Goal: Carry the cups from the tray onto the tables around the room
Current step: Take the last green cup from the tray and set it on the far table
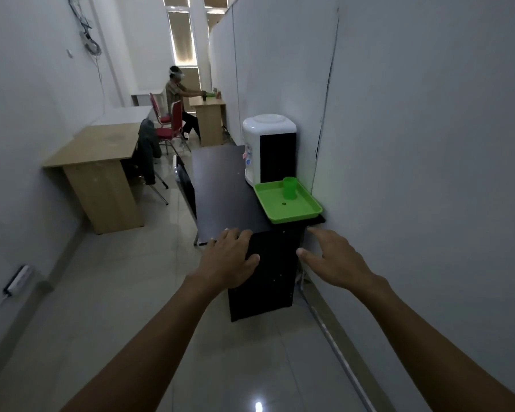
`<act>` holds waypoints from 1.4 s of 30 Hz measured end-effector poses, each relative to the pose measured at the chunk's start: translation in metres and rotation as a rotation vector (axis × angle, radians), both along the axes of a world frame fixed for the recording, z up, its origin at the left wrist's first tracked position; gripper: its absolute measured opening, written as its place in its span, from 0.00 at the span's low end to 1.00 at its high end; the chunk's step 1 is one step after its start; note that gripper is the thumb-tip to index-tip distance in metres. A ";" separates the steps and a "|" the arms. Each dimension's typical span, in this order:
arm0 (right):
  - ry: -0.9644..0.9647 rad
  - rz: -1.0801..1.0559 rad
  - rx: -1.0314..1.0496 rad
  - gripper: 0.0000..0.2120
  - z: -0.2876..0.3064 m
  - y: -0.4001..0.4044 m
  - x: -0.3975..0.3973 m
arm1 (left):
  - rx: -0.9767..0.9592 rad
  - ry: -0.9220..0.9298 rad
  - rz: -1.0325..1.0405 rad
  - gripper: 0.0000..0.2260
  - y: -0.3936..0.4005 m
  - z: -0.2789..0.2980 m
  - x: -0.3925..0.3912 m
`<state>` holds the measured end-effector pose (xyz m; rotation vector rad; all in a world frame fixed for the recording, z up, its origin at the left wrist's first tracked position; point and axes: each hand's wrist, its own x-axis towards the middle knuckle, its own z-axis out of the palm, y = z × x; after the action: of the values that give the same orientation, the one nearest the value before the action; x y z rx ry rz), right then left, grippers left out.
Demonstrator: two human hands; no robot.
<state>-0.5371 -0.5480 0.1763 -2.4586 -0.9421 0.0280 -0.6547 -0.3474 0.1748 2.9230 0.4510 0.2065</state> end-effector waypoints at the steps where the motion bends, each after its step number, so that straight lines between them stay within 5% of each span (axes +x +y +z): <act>1: 0.016 0.008 -0.001 0.33 0.000 0.010 0.022 | 0.010 0.013 0.006 0.26 0.011 0.000 0.024; 26: 0.173 -0.135 -0.156 0.37 -0.065 0.250 0.447 | -0.158 0.061 -0.081 0.29 0.253 -0.072 0.475; 34: 0.274 -0.279 -0.138 0.33 -0.112 0.292 0.537 | -0.252 0.172 -0.097 0.30 0.285 -0.107 0.573; 42: 0.452 -0.411 -0.001 0.45 -0.168 0.336 0.611 | -0.472 0.227 -0.037 0.30 0.303 -0.144 0.646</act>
<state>0.0742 -0.2119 0.0083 -2.4453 -0.2402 0.4206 -0.0088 -0.0445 0.0313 2.4924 0.4102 -0.2130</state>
